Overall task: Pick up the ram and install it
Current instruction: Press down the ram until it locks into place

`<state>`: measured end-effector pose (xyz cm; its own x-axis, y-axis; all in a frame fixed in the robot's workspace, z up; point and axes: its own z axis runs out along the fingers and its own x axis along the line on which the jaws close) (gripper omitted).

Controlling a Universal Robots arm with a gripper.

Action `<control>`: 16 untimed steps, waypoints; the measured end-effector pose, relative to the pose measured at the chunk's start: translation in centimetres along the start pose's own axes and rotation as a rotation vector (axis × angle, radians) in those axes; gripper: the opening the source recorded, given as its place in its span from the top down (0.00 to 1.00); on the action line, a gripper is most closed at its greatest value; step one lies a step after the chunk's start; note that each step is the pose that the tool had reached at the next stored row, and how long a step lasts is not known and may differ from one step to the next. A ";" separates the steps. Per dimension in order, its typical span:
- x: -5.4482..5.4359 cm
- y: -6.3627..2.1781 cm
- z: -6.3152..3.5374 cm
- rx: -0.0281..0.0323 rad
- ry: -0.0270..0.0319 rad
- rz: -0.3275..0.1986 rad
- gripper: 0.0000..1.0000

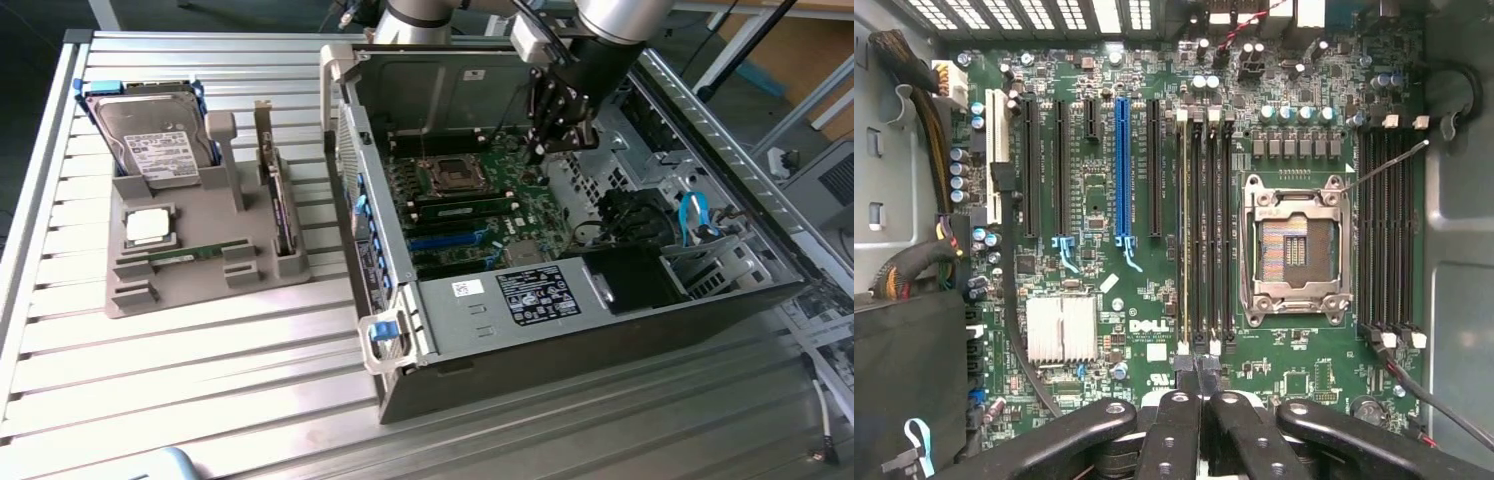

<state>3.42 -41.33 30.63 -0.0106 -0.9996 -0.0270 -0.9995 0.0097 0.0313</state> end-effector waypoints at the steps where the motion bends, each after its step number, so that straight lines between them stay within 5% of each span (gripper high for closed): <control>1: 0.0 -0.01 0.12 0.0000 0.0000 0.000 0.89; 16: 0.1 -0.09 2.88 0.0000 0.0000 0.000 0.89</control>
<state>3.42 -41.33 27.75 -0.0106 -0.9996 -0.0271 -0.9995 0.0097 0.0313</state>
